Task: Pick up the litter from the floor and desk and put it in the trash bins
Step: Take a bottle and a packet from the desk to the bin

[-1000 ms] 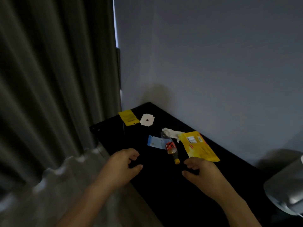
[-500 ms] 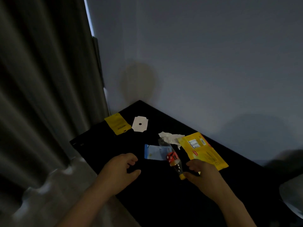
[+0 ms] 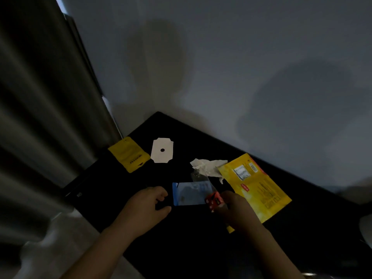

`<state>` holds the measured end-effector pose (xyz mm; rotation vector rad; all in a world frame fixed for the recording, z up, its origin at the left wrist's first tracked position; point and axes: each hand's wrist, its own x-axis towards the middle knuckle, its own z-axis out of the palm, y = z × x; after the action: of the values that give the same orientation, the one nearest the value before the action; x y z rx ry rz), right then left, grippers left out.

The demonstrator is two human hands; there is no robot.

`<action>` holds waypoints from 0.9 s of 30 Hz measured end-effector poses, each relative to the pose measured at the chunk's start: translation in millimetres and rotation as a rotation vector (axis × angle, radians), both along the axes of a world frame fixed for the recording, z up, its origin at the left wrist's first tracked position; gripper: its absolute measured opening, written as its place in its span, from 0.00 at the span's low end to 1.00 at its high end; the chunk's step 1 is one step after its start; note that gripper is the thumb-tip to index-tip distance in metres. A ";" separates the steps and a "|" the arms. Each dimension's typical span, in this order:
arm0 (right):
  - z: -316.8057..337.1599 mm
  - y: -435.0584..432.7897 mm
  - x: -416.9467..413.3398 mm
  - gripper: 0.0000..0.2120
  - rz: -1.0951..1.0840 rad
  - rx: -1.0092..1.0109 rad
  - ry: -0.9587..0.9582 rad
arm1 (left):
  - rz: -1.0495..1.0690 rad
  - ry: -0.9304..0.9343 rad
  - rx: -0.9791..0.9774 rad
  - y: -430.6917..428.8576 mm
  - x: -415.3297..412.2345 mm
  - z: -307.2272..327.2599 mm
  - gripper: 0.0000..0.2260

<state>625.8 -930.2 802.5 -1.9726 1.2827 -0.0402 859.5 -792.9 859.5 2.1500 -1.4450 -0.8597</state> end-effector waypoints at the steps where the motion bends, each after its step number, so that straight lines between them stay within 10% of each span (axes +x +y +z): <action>1: -6.4 -2.9 6.1 0.16 -0.007 -0.004 0.010 | -0.006 0.004 0.014 -5.9 4.3 -2.3 0.17; 12: -80.6 -26.4 54.1 0.40 -0.194 0.037 0.190 | -0.190 0.073 0.131 -73.1 62.5 -45.8 0.16; 21: -98.1 -11.1 43.8 0.38 -0.398 0.039 0.227 | -0.386 0.045 0.259 -125.2 74.0 -99.1 0.15; 27: -85.0 10.7 22.4 0.30 -0.581 -0.064 0.169 | -0.553 0.007 0.320 -164.8 56.1 -121.8 0.35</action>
<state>648.1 -919.5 717.5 -1.6171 1.9497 -0.2035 915.6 -957.8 737.7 1.9663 -2.0613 -1.3660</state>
